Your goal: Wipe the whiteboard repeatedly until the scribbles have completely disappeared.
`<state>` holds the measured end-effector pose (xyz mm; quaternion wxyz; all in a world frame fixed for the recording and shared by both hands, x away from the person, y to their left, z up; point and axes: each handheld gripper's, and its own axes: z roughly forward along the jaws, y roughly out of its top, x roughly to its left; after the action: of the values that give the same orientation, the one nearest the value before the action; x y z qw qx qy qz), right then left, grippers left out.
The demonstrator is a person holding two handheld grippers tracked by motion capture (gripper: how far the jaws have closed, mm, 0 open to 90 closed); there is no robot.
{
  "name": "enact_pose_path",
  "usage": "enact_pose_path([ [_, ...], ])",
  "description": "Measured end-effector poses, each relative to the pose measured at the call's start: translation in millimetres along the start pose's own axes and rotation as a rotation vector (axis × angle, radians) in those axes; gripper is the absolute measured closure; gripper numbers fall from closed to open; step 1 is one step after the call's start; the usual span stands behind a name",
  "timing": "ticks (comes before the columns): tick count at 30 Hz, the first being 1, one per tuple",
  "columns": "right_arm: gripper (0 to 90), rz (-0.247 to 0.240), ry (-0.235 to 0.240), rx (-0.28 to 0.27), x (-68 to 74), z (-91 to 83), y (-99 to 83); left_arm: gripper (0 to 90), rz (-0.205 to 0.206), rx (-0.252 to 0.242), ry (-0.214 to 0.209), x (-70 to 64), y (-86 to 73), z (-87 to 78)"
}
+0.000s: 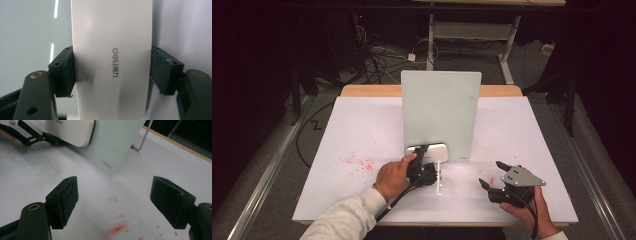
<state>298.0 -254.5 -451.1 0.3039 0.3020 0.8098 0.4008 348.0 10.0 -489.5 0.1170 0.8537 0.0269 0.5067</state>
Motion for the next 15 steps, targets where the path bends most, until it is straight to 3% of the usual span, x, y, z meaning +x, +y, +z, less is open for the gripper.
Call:
enact_pose_path([
  [8, 23.4, 0.021, -0.024, -0.016, -5.5, -4.8, -0.8, 28.8, 0.010, -0.025, 0.005, -6.6, 51.1, 8.1],
  [14, 23.4, 0.052, -0.049, -0.036, -13.8, -9.0, -2.6, 28.9, -0.007, -0.044, 0.002, 2.2, 63.7, 8.6],
  [15, 23.4, 0.066, -0.049, -0.038, -14.6, -9.3, -2.9, 28.9, -0.019, -0.052, 0.010, 10.4, 66.6, 7.8],
])
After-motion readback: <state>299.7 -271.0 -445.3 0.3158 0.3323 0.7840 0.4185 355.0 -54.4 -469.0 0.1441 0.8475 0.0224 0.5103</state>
